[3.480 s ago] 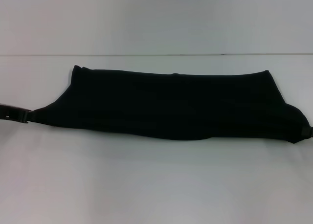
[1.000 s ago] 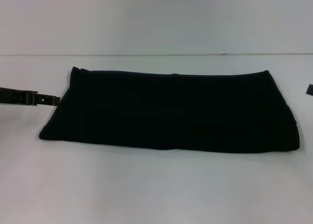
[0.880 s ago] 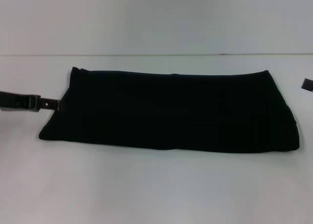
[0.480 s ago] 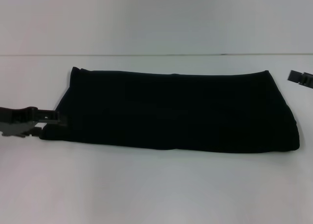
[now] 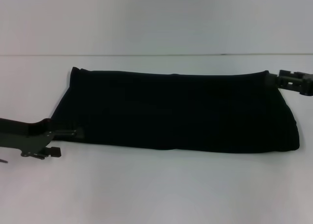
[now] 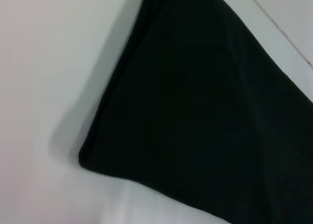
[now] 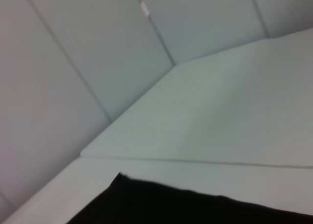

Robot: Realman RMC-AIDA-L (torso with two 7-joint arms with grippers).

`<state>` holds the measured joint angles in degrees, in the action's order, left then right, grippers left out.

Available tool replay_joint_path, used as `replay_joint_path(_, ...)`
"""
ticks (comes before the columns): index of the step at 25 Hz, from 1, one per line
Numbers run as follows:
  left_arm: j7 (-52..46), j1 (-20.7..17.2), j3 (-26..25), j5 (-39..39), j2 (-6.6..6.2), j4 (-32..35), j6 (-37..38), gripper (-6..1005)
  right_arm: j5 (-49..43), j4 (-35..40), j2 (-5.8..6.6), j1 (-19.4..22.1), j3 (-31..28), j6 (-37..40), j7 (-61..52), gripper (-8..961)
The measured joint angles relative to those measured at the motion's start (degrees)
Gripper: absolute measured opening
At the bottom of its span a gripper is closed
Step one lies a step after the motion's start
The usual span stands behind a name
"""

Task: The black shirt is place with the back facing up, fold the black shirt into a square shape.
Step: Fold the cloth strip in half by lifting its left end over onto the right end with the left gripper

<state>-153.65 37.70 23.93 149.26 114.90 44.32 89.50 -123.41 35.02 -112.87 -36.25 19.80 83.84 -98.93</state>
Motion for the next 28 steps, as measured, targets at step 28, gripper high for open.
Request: replay_joint_path(28,-11.1,-1.3,-5.2,-2.8,-0.14,-4.3,-6.7,954,1.4,0.0,-0.65,-2.2,2.9,-2.5,3.8,807)
